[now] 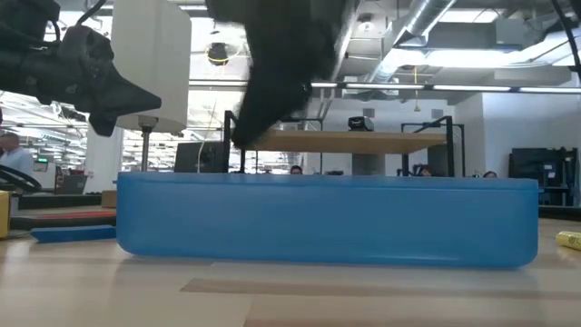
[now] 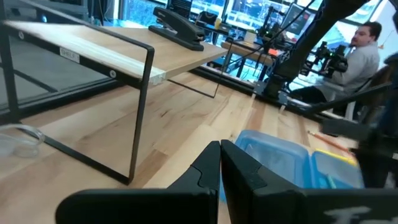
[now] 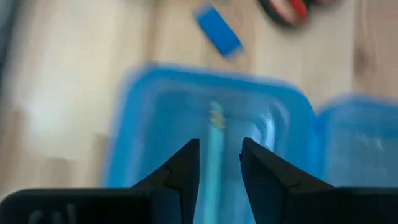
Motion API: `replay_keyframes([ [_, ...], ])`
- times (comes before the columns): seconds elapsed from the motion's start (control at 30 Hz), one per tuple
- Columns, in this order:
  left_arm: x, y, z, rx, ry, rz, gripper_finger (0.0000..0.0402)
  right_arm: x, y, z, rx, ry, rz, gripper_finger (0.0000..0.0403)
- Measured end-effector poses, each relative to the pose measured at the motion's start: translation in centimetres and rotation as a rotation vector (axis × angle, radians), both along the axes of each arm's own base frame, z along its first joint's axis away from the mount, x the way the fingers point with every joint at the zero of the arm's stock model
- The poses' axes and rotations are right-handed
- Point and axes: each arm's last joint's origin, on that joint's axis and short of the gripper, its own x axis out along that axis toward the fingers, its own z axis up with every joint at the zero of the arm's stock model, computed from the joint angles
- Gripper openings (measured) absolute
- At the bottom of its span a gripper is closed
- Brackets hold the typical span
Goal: Pack school essentials
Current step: Put the green sticky notes into the blue supply box
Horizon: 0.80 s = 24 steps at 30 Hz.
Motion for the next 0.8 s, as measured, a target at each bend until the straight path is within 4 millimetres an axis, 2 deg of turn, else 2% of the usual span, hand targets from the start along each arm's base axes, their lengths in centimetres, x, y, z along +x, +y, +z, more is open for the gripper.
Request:
replay_keyframes([
  [0.2, 0.0, 0.0, 0.0, -0.004, -0.001, -0.001, 0.0000, -0.3, 1.2, 1.0, -0.001, -0.054, 0.052, 0.0125],
  [0.37, 0.0, 0.0, 0.0, -0.007, 0.000, -0.009, 0.0000, -1.3, 1.2, 2.3, -0.021, -0.089, 0.045, 0.0120],
  [0.57, 0.0, 0.0, 0.0, -0.016, -0.003, -0.008, 0.0000, -4.0, 0.6, 2.9, -0.027, -0.155, -0.010, 0.0119],
  [0.67, 0.0, 0.0, 0.0, -0.018, -0.004, -0.009, 0.0000, -5.5, 0.3, 3.4, -0.006, -0.252, -0.037, 0.0118],
  [0.8, 0.0, 0.0, 0.0, -0.020, -0.005, -0.009, 0.0000, -7.1, -0.1, 2.7, 0.030, -0.365, -0.051, 0.0118],
])
